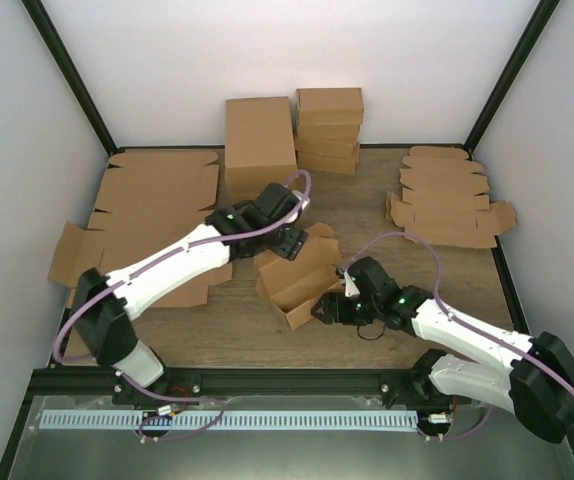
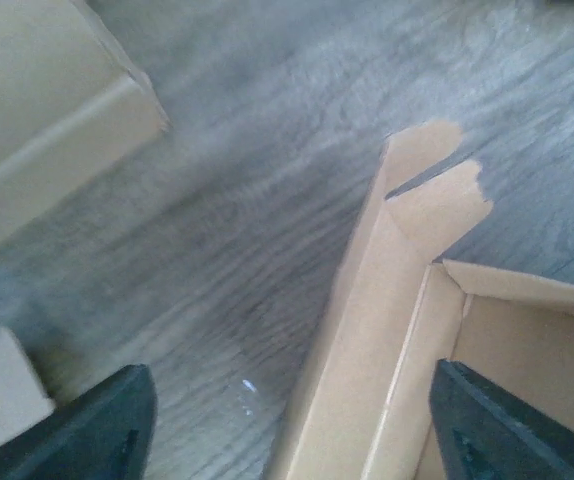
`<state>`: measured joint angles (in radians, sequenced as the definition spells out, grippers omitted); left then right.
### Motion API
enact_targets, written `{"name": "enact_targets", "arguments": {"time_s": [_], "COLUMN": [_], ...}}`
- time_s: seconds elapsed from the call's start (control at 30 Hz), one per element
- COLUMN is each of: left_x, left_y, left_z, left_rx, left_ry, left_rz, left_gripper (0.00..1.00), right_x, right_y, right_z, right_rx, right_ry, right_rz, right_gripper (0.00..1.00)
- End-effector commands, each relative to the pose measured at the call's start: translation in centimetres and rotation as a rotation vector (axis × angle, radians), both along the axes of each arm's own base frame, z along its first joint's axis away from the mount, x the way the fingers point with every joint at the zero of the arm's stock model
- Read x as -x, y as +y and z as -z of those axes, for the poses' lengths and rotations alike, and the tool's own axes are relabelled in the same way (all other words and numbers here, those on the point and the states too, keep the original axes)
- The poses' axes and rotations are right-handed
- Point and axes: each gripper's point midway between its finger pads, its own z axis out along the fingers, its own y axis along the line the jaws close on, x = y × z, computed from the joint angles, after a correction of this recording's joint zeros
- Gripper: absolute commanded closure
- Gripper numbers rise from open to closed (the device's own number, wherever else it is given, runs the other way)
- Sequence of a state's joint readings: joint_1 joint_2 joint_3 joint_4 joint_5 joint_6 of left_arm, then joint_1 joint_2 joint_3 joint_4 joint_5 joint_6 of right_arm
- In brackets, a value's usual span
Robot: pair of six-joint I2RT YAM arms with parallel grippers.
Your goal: Fold the paper box
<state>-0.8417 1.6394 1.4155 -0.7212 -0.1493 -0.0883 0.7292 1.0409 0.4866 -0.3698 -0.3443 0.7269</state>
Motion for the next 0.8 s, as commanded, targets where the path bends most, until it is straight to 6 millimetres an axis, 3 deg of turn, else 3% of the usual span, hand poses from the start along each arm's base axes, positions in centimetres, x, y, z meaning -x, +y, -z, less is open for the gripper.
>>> {"name": "enact_targets", "arguments": {"time_s": [0.0,0.07,0.2,0.33,0.5,0.6,0.7,0.77], "left_x": [-0.4,0.3,2.5,6.0,9.6,10.3,9.9,9.5], "left_y": [2.3,3.8,7.0,8.8,9.4,10.4,11.0,11.2], "left_z": [-6.9,-8.1,-8.3,-7.3,-4.0,-1.7,-1.0,-0.1], "left_rx": [0.144,0.189,0.262,0.344,0.426,0.427,0.474,0.514], "left_ry": [-0.146,-0.162,-0.123,-0.023,0.144,0.181,0.190,0.215], "left_rz": [-0.153,-0.209,-0.329,-0.351,-0.365,-0.427,-0.483,-0.505], "left_gripper": [0.11,0.00,0.00,0.00,0.00,0.00,0.02,0.04], "right_x": [-0.2,-0.6,-2.2,-3.3,-5.6,-7.7,-10.2,-11.8], "right_y": [1.7,1.4,0.3,-0.3,-0.1,-0.3,-0.7,-0.9], "right_z": [-1.6,-2.5,-6.0,-8.2,-9.3,-11.1,-12.9,-13.1], "right_rx": [-0.074,-0.069,-0.033,0.012,0.062,0.056,0.043,0.068], "right_ry": [-0.044,-0.087,-0.240,-0.326,-0.364,-0.399,-0.437,-0.439], "right_rz": [-0.036,-0.028,0.007,0.002,0.004,0.011,0.015,0.018], "right_gripper": [0.24,0.15,0.00,0.00,0.03,0.06,0.07,0.07]}}
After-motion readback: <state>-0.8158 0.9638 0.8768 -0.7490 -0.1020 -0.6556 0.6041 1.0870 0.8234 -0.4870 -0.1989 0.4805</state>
